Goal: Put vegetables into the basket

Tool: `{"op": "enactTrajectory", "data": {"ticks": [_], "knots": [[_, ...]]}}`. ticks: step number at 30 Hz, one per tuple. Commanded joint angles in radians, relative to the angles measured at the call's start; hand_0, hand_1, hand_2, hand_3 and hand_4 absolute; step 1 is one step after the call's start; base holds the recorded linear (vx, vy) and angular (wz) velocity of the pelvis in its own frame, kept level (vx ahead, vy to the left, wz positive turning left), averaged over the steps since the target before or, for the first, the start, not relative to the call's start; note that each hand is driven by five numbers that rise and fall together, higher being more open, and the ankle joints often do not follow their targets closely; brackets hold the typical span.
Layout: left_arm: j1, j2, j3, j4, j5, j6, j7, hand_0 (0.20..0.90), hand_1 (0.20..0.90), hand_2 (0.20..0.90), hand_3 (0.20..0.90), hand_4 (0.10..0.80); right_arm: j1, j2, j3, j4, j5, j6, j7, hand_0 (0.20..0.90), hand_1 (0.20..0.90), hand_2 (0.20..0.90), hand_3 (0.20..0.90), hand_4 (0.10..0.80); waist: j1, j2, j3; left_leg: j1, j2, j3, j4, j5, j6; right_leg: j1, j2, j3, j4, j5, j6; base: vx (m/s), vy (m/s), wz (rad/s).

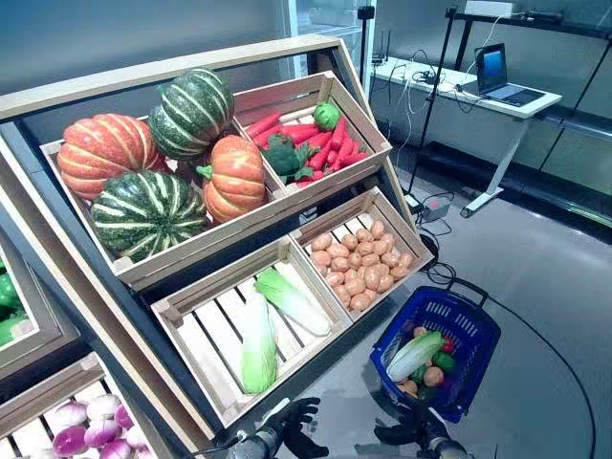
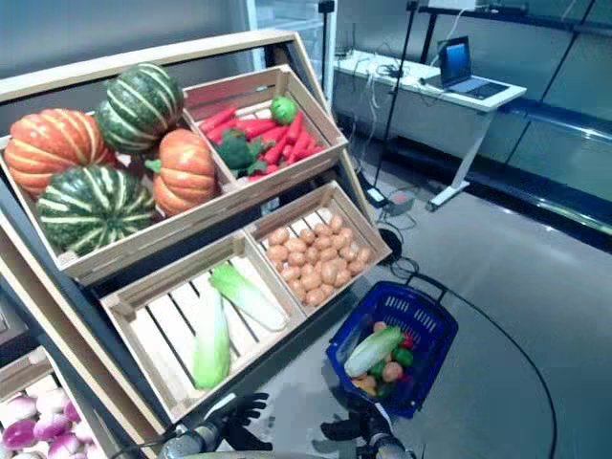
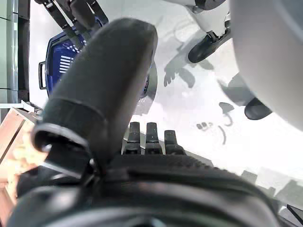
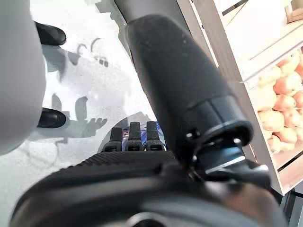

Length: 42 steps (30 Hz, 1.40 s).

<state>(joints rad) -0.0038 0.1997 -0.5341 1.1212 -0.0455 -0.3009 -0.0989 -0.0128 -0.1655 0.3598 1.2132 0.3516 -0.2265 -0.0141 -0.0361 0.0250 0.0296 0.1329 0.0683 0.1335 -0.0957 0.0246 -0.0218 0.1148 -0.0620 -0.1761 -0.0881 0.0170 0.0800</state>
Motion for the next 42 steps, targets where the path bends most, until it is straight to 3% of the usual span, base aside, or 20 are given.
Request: {"op": "enactTrajectory", "data": {"ticks": [1,27,32,34,39,42], "knots": [[-0.113,-0.033,-0.028,0.046,-0.025,-0.088,-0.015,0.9,0.9,0.9,0.9,0.8,-0.104,0.007,-0.013,0.047,-0.006,-0.081,-0.006,0.9,0.9,0.9,0.9,0.8,0.012,-0.013,0.034,-0.002,0.006,0.058,0.025,-0.063,-0.023,-0.008,-0.066,-0.006,0.049,-0.021,0.056,0.0,0.0,0.0],[-0.101,-0.024,-0.033,0.034,-0.056,-0.111,-0.074,0.9,0.9,0.9,0.9,0.8,-0.101,0.005,-0.018,0.06,0.047,-0.047,0.06,0.9,0.9,0.9,0.9,0.8,0.007,-0.014,0.026,0.005,0.01,0.073,0.024,-0.063,-0.025,-0.005,-0.062,-0.008,0.046,-0.019,0.056,0.0,0.0,0.0],[-0.102,-0.011,-0.023,0.011,-0.122,-0.172,-0.078,0.9,0.9,0.9,0.9,0.8,-0.105,0.003,-0.022,0.044,0.096,-0.07,0.058,0.9,0.9,0.9,0.9,0.8,0.008,-0.012,0.03,0.001,0.009,0.07,0.024,-0.059,-0.027,-0.007,-0.059,-0.005,0.047,-0.019,0.055,0.0,0.0,0.0],[-0.106,0.008,-0.004,-0.047,-0.163,-0.192,-0.073,0.9,0.9,0.9,0.9,0.8,-0.104,-0.004,-0.03,0.02,0.134,-0.081,0.055,0.9,0.9,0.9,0.9,0.8,0.007,-0.012,0.034,0.001,0.008,0.069,0.024,-0.058,-0.027,-0.007,-0.058,-0.002,0.046,-0.017,0.056,0.0,0.0,0.0],[-0.146,0.116,0.025,-0.464,-0.287,-0.179,-0.056,0.9,0.9,0.9,0.9,0.8,-0.1,-0.033,-0.065,-0.134,0.208,-0.094,0.024,0.9,0.9,0.9,0.9,0.8,0.016,-0.004,0.054,-0.011,0.01,0.053,0.023,-0.05,-0.025,-0.011,-0.058,0.003,0.039,-0.012,0.049,-0.039,-0.035,0.03],[-0.147,0.16,0.059,-0.588,-0.351,-0.186,-0.057,0.9,0.9,0.9,0.9,0.8,-0.079,-0.032,-0.075,-0.196,0.211,-0.117,-0.002,0.9,0.9,0.9,0.9,0.8,0.021,-0.002,0.053,-0.012,0.01,0.044,0.021,-0.049,-0.024,-0.009,-0.059,-0.003,0.037,-0.011,0.048,0.002,-0.037,0.02]]}}
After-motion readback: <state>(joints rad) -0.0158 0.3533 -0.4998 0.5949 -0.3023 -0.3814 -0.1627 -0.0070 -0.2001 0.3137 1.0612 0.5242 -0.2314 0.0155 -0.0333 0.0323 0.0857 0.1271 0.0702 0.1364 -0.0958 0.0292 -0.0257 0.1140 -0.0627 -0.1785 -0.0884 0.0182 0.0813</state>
